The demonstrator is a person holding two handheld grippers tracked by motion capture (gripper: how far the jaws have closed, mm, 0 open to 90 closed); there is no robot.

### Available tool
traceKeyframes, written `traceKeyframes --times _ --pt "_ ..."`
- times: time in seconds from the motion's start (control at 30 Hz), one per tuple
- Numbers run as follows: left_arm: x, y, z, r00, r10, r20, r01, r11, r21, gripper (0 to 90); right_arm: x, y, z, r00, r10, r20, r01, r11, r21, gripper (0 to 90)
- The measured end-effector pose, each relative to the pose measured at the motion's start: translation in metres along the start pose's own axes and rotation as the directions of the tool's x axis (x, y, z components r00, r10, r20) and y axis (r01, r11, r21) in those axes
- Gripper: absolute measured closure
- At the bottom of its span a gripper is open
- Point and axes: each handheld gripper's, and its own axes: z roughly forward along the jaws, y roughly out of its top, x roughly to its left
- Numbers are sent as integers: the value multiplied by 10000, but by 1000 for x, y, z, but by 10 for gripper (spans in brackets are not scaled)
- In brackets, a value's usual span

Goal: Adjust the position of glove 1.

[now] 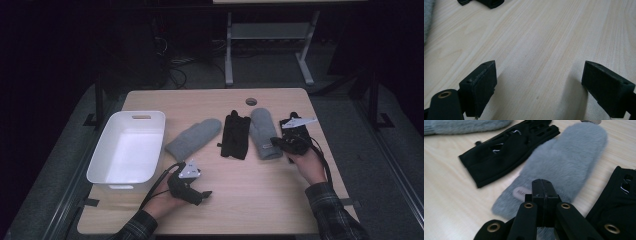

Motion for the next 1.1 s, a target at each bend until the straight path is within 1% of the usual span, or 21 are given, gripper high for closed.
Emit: traceKeyframes --times 0.03,0.1,0.13,0.17,0.2,0.27,0.33,0.53,0.63,0.9,1.0,1.1 --pt "0 0 0 10000 4 -2 -4 10000 3 120 -1 0 3 10000 15 62 -15 10000 37 899" --pt "0 0 0 10000 26 -3 -26 10000 22 120 -4 1 7 9998 1 200 -7 9995 304 900" --pt "0 0 0 10000 -3 0 3 10000 1 120 -5 1 9 9998 4 187 -9 9996 294 900" --pt "0 0 0 10000 5 -1 -5 10000 19 120 -5 1 11 9998 -3 202 -5 9993 368 900" --pt "0 0 0 10000 7 -4 -7 10000 20 120 -5 1 15 9996 -123 234 112 9988 478 900" --pt "0 0 0 10000 8 -4 -8 10000 24 120 -4 -1 20 9993 -217 298 193 9967 793 900" --pt "0 0 0 10000 55 0 -55 10000 59 120 -3 -3 23 9993 -190 318 159 9952 966 900" --pt "1 0 0 10000 60 -2 -60 10000 67 120 -5 -5 22 9999 -25 108 13 9944 1059 900" --pt "1 0 0 10000 60 -5 -60 10000 61 120 -3 -6 20 9999 -102 23 99 9934 1143 900" --pt "0 0 0 10000 56 -2 -56 10000 65 120 4 -11 12 9999 -151 -66 159 9903 1380 900" --pt "1 0 0 10000 56 -4 -56 10000 62 120 9 -14 9 9994 -338 -76 345 9893 1415 900" --pt "1 0 0 10000 55 -1 -55 10000 65 120 12 -17 5 9994 -308 -140 326 9886 1472 900"
